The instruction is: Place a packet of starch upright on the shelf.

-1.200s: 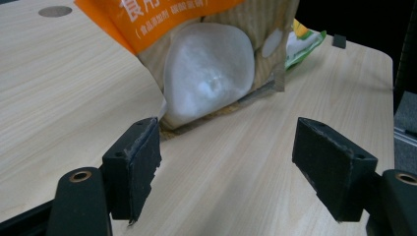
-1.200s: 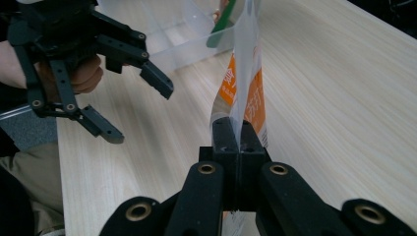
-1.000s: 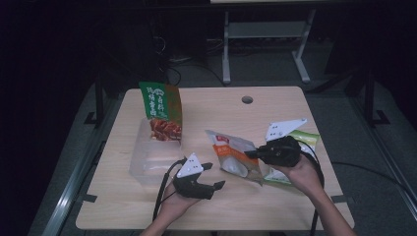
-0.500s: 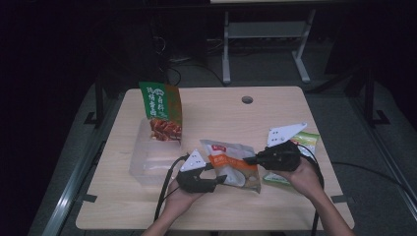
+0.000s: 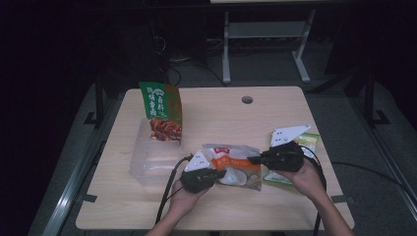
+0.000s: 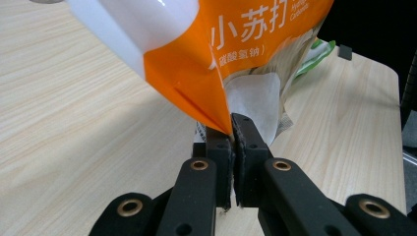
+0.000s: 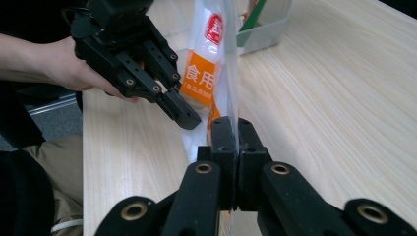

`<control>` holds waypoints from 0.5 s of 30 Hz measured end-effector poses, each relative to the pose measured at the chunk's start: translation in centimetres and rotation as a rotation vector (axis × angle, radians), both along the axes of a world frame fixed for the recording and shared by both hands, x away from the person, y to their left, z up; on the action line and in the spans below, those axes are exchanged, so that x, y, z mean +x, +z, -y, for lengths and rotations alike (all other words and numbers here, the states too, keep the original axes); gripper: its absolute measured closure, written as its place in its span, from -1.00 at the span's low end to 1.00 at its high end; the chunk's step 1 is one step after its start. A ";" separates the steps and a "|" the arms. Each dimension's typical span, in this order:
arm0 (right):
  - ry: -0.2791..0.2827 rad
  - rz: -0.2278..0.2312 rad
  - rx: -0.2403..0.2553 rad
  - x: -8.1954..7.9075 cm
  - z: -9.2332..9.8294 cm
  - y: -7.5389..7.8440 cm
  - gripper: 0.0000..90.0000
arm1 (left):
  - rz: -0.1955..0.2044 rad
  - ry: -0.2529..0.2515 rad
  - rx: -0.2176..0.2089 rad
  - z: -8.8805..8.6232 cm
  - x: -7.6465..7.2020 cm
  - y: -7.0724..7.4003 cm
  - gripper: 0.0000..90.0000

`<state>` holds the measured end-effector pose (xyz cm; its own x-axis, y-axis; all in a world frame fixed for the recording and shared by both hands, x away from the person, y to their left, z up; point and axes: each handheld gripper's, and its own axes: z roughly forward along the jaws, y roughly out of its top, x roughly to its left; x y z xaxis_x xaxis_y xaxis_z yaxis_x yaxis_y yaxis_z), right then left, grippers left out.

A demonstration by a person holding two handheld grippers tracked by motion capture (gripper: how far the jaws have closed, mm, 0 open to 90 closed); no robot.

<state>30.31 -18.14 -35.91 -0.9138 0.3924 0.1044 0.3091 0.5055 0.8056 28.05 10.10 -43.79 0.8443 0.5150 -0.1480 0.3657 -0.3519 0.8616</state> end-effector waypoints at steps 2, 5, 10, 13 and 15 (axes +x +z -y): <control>-0.017 -0.008 -0.016 0.0 0.0 -0.3 0.85 | -0.003 0.000 0.004 0.1 -0.1 0.0 0.93; -0.020 -0.014 -0.033 0.0 -0.3 -0.7 0.78 | 0.002 0.003 0.006 0.2 -0.2 0.0 0.94; -0.020 -0.039 -0.051 0.1 -0.9 -1.6 0.66 | 0.013 -0.004 0.021 0.1 -0.2 0.0 0.94; -0.014 -0.069 -0.079 0.3 -1.6 -2.4 0.61 | 0.014 -0.005 0.022 0.1 -0.2 0.0 0.93; -0.008 -0.074 -0.091 0.3 -2.0 -2.5 0.63 | 0.020 -0.004 0.020 0.1 -0.2 0.0 0.93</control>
